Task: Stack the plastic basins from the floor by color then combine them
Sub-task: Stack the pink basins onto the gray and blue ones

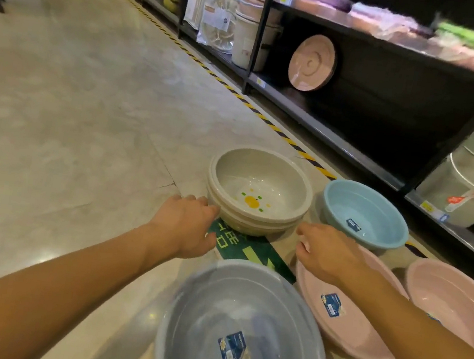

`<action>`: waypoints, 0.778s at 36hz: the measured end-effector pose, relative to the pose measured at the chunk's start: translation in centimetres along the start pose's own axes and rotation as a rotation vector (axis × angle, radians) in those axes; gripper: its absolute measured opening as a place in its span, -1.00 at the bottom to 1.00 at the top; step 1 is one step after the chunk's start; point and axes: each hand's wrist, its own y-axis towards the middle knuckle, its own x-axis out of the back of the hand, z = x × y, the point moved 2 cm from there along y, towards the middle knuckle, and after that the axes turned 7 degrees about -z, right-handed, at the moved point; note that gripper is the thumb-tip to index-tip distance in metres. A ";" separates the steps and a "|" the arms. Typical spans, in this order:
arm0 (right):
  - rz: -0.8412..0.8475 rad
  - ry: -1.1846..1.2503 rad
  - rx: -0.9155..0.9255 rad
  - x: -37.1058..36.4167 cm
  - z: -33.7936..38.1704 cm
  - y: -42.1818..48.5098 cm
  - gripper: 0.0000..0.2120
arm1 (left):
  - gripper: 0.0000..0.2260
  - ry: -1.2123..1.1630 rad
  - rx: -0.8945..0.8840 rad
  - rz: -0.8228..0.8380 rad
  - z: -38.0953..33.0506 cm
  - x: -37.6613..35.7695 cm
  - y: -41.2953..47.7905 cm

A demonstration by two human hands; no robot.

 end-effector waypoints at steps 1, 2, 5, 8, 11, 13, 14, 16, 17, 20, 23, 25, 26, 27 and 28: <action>0.011 -0.007 -0.006 0.9 0.3 0.4 -0.77 | -0.56 0.004 -0.011 0.004 0.5 0.6 0.1; 0.015 -0.016 -0.009 1.7 0.4 0.9 -0.77 | -0.57 0.006 -0.022 0.006 1.0 1.3 0.3; 0.028 -0.050 -0.027 4.2 1.0 1.4 -0.74 | -0.57 -0.029 -0.035 0.002 2.3 3.4 0.9; 0.029 -0.063 -0.019 5.7 0.6 1.8 -0.71 | -0.59 -0.054 -0.046 -0.028 2.7 5.0 2.0; -0.007 -0.041 -0.016 6.2 -0.9 2.0 -0.72 | -0.57 -0.055 -0.067 -0.028 1.4 5.9 3.5; -0.024 -0.016 -0.016 5.8 -2.5 1.9 -0.72 | -0.56 -0.045 -0.081 -0.024 -0.5 6.4 4.7; -0.025 -0.009 -0.009 5.4 -3.5 1.8 -0.72 | -0.56 -0.044 -0.080 -0.026 -1.7 6.5 5.3; -0.021 -0.002 -0.003 4.6 -6.1 1.4 -0.71 | -0.56 -0.046 -0.082 -0.019 -4.6 6.7 6.4; -0.020 0.003 -0.004 4.1 -7.6 1.1 -0.71 | -0.56 -0.044 -0.084 -0.017 -6.2 6.7 7.0; -0.024 -0.011 -0.004 2.6 -13.1 -0.3 -0.73 | -0.58 -0.037 -0.069 -0.016 -11.7 6.4 9.0; -0.019 -0.032 0.002 1.8 -19.3 -2.1 -0.72 | -0.60 -0.049 -0.046 0.013 -17.9 5.9 10.9; -0.035 -0.041 0.000 1.4 -23.9 -3.4 -0.71 | -0.61 -0.036 -0.054 0.011 -22.2 5.5 12.4; -0.038 -0.042 -0.012 1.2 -26.2 -4.0 -0.70 | -0.62 -0.035 -0.062 0.002 -24.3 5.4 13.2; -0.037 -0.045 -0.029 0.9 -28.6 -4.6 -0.69 | -0.64 -0.039 -0.069 -0.008 -26.5 5.3 14.0; -0.029 -0.048 -0.051 0.5 -30.9 -5.2 -0.68 | -0.66 -0.047 -0.075 -0.018 -28.7 5.1 14.8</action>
